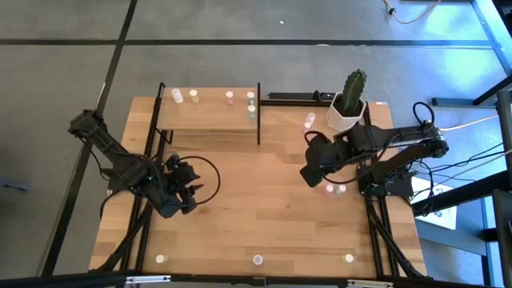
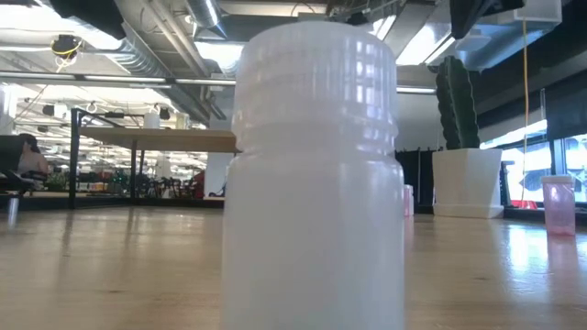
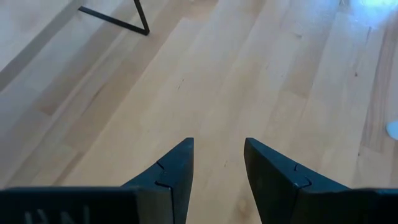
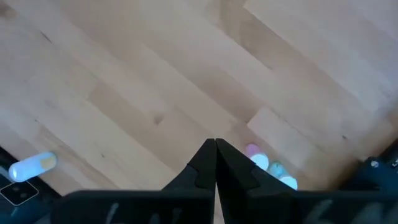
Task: Pick and place medicine bottles onto shelf by color
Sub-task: Put the bottom pink pill bottle on the shelf and align it with the other pink pill bottle
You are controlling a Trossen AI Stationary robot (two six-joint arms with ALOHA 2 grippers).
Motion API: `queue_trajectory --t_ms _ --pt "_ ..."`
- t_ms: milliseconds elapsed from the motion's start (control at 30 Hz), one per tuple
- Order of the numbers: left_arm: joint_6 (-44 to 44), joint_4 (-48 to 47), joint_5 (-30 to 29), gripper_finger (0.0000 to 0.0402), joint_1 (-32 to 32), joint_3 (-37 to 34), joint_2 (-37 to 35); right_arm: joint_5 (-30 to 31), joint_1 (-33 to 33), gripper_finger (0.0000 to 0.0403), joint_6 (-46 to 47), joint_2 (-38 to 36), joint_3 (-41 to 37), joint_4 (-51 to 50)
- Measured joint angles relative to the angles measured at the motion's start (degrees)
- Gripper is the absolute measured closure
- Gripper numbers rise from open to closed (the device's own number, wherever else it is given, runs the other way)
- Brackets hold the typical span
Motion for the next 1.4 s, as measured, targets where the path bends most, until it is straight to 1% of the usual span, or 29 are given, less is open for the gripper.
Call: queue_trajectory --t_ms 233,300,433,533,667,800,867,933,1133,1300,1400 --pt "0.37 0.00 -0.14 0.0266 0.00 0.00 0.00 0.03 0.02 0.0394 -3.93 0.07 0.00 0.02" --pt "0.37 0.00 -0.14 0.0266 0.00 0.00 0.00 0.03 0.00 0.0386 -4.08 0.07 0.00 -0.77" --pt "0.40 0.00 -0.80 0.0266 0.00 0.00 0.00 -0.12 0.02 0.0349 -3.88 0.11 0.00 -4.42" --pt "0.42 0.00 -2.45 0.0266 0.00 0.00 0.00 -2.08 -0.05 0.0312 -2.85 0.15 0.00 -6.13" --pt "0.42 0.02 -3.59 0.0266 0.00 0.00 0.00 -2.98 -0.25 0.0264 -1.42 0.17 0.00 -6.24" --pt "0.42 0.02 -3.59 0.0266 0.00 0.00 0.00 -2.79 -0.27 0.0231 -2.51 0.26 -0.70 -5.90" --pt "0.40 0.04 -3.61 0.0266 0.00 0.00 0.00 -3.35 -0.27 0.0224 -3.08 0.33 -2.80 -5.93" --pt "0.39 0.07 -3.61 0.0266 0.00 0.00 0.00 -5.20 -0.27 0.0222 -4.12 0.33 -5.92 -4.99" --pt "0.40 0.08 -3.64 0.0266 0.00 0.00 0.00 -10.20 -0.60 0.0228 -7.21 0.37 -16.56 2.09" --pt "0.40 0.09 -5.52 0.0266 0.00 0.00 0.02 -15.10 -1.91 0.0221 -8.45 0.39 -23.39 5.47" --pt "0.40 0.09 -6.62 0.0266 0.00 0.00 0.02 -17.49 -2.84 0.0211 -10.19 0.39 -25.78 6.32"
